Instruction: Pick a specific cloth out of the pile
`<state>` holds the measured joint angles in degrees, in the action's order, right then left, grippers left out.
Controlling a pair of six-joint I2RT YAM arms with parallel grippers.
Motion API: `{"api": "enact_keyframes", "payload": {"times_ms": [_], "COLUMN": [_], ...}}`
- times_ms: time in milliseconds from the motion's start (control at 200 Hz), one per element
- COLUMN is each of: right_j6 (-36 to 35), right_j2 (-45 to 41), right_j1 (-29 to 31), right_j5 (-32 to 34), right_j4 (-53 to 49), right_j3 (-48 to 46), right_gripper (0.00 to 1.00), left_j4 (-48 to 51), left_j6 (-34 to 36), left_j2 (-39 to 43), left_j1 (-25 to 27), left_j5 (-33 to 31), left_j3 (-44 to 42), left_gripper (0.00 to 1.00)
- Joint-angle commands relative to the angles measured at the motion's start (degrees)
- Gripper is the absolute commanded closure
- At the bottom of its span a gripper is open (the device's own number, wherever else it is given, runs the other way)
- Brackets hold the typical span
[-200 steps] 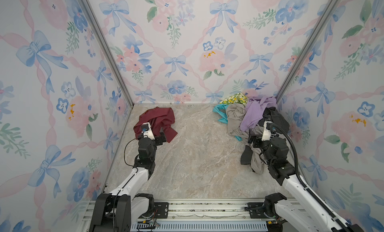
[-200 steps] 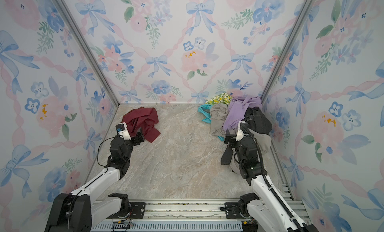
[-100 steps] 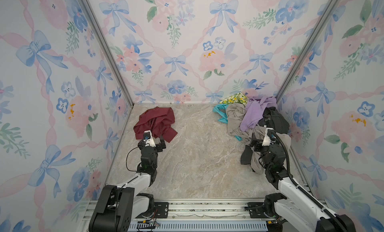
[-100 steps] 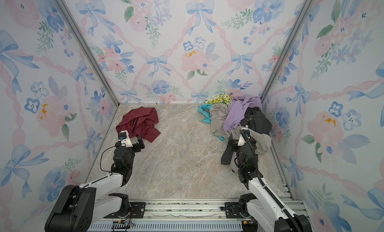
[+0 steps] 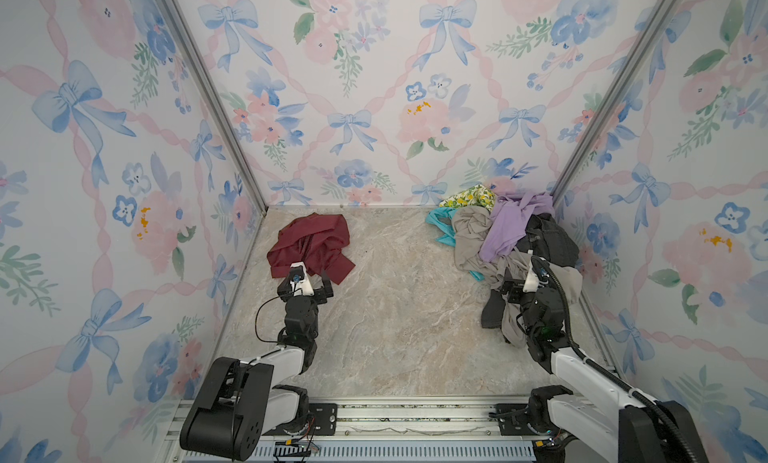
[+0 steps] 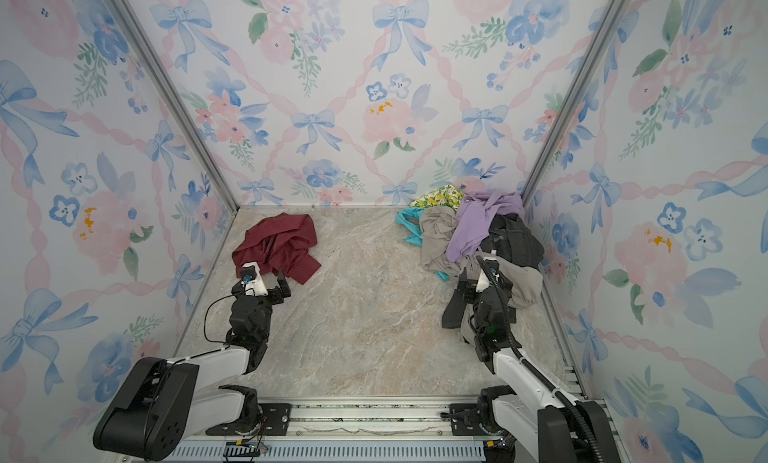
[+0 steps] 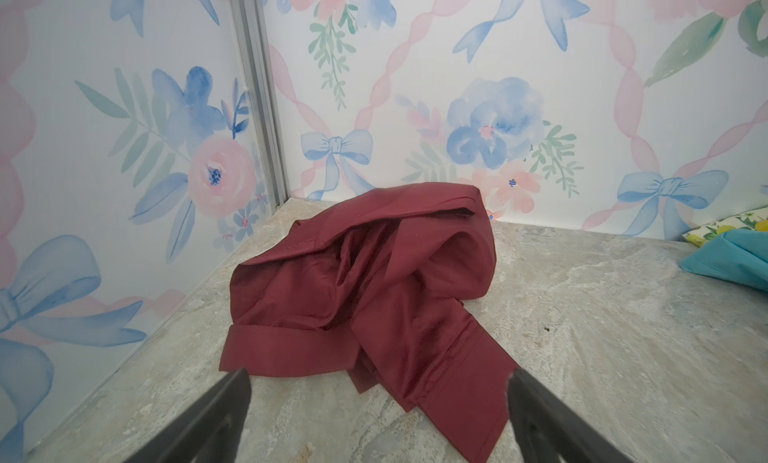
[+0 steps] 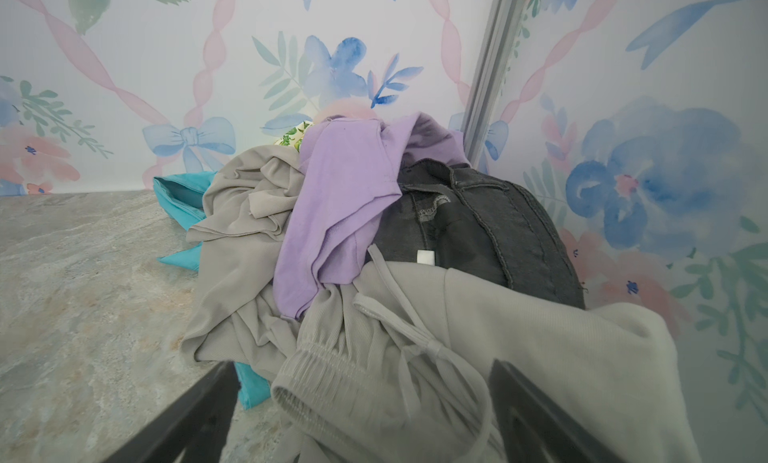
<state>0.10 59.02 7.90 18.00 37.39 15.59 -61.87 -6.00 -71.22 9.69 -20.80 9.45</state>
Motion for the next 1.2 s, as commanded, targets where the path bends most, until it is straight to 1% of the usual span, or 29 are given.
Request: {"api": "enact_keyframes", "payload": {"times_ms": [0, 130, 345, 435, 550, 610, 725, 800, 835, 895, 915, 945, 975, 1010, 1035, 1125, 1195], "right_j6": [-0.87, -0.94, -2.12, -2.34, -3.05, -3.38, -3.35, -3.36, -3.42, -2.6, -1.68, 0.14, 1.01, 0.81, 0.6, 0.35, -0.63], "right_j2": [2.78, 8.44, 18.79, 23.84, 31.13, 32.93, 31.22, 30.59, 30.33, 30.21, 30.04, 29.4, 29.1, 29.59, 29.82, 29.66, 29.57], "right_j1": [-0.63, -0.74, -0.43, -0.52, -0.52, -0.36, -0.6, -1.09, -1.43, -2.36, -3.47, -6.15, -7.78, -7.01, -6.54, -6.34, -4.86], "right_j5": [-0.5, -1.82, -2.59, -1.98, -3.27, -4.02, -5.57, -7.31, -8.39, -9.17, -10.41, -14.96, -17.79, -16.55, -15.6, -15.33, -12.73], "right_j4": [5.26, 10.99, 21.41, 28.88, 37.71, 40.68, 34.44, 29.46, 26.1, 19.14, 16.32, 13.43, 12.07, 13.52, 14.45, 13.86, 14.21], "right_j3": [-0.87, -1.98, -2.47, -3.59, -4.33, -4.57, -2.36, -0.01, 1.52, 5.16, 6.5, 7.34, 7.47, 7.26, 7.09, 7.17, 6.99], "right_gripper": [0.03, 0.03, 0.03, 0.03, 0.03, 0.03, 0.03, 0.03, 0.03, 0.03, 0.03, 0.03, 0.03, 0.03, 0.03, 0.03, 0.03], "left_j4": [-4.77, -7.91, -7.8, -16.1, -18.89, -20.02, -20.29, -19.57, -18.33, -17.25, -17.28, -17.26, -17.22, -17.04, -17.13, -17.1, -17.13], "left_j6": [1.45, 2.13, 2.66, 3.77, 2.83, 2.84, 3.25, 2.69, 2.22, 1.73, 1.78, 1.64, 1.43, 1.18, 1.12, 1.14, 1.22], "left_j2": [-1.76, -4.88, -6.52, -10.32, -14.45, -16.25, -17.28, -18.11, -18.42, -18.16, -18.16, -18.24, -18.2, -18.08, -18.05, -18.01, -17.99], "left_j1": [0.7, 0.83, 0.42, 0.41, -0.26, -0.64, -0.55, -0.7, -0.9, -1.36, -1.35, -1.39, -1.87, -2.55, -2.57, -2.44, -2.38], "left_j5": [-1.37, -1.08, 0.26, 0.24, -0.32, 0.46, 0.33, -1.18, -1.94, -1.27, -1.26, -1.14, -0.14, 1.16, 1.08, 1.1, 0.86], "left_j3": [-1.39, -1.43, -0.24, -2.69, -2.33, -2.42, -1.45, -0.36, 0.64, 0.83, 0.83, 0.91, 0.93, 0.86, 0.9, 0.8, 0.74], "left_gripper": [0.02, 0.02, 0.02, 0.02, 0.02, 0.02, 0.02, 0.02, 0.02, 0.02, 0.02, 0.02, 0.02, 0.02, 0.02, 0.02, 0.02]}}
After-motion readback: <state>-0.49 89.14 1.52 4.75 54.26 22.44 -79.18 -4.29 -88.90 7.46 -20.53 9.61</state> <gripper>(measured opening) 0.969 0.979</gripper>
